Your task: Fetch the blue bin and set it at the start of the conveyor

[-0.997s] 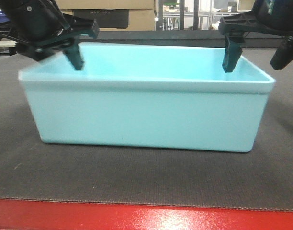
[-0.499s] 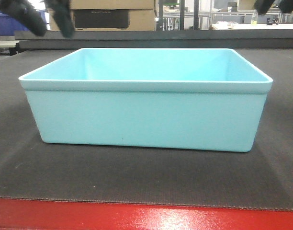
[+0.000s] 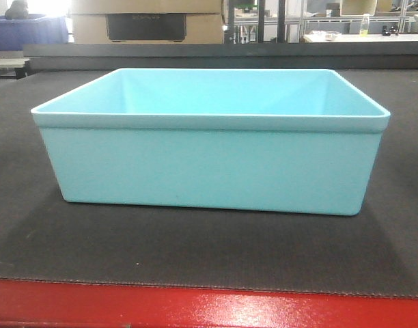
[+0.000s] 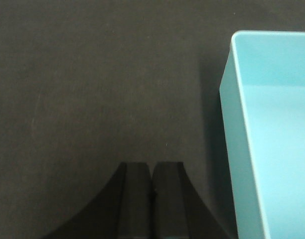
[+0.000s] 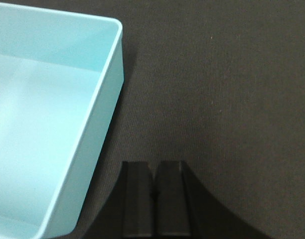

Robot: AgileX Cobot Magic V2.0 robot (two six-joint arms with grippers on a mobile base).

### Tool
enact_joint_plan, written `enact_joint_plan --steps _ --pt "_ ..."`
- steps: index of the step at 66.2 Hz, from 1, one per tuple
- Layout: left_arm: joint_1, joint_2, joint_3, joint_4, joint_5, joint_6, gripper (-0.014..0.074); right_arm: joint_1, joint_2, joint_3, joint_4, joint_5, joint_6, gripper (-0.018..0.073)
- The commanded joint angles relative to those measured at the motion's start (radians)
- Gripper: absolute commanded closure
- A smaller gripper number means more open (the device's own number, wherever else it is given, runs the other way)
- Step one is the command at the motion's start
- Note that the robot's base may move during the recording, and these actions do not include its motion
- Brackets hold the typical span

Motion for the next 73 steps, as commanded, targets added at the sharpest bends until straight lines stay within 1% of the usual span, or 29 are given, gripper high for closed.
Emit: enact_joint_plan --steps 1,11,16,18,24,27,35,39,50,73 --pt "0.010 -0.099 0.115 -0.013 -0.096 0.001 0.0707 -0.006 -0.089 0.088 -0.016 -0.097 -0.006 0.0721" --pt "0.010 -0.281 0.284 -0.013 -0.204 0.001 0.0707 -0.006 -0.233 0.231 -0.032 -0.205 -0.008 0.0721" --pt "0.010 -0.394 0.361 -0.013 -0.247 0.001 0.0707 -0.006 -0.308 0.289 -0.038 -0.241 -0.008 0.0721" --pt "0.010 -0.451 0.395 -0.013 -0.260 0.001 0.0707 -0.006 -0.369 0.319 -0.038 -0.264 -0.008 0.0721" --pt "0.010 -0.592 0.454 -0.013 -0.264 0.001 0.0707 -0.006 -0.467 0.360 -0.040 -0.296 -0.008 0.0721" --pt "0.010 -0.651 0.471 -0.013 -0.264 0.001 0.0707 -0.006 -0.524 0.367 -0.040 -0.302 -0.027 0.0721" --pt "0.010 -0.812 0.490 -0.013 -0.261 0.001 0.0707 -0.006 -0.657 0.367 -0.042 -0.341 -0.087 0.0721" --pt "0.010 -0.877 0.490 -0.011 -0.261 0.001 0.0707 -0.006 -0.702 0.367 -0.044 -0.368 -0.087 0.0721" --pt "0.010 -0.976 0.490 -0.006 -0.259 0.001 0.0707 -0.006 -0.747 0.367 -0.044 -0.403 -0.087 0.0721" --pt "0.010 -0.994 0.490 -0.006 -0.259 0.001 0.0707 -0.006 -0.747 0.367 -0.044 -0.426 -0.087 0.0721"
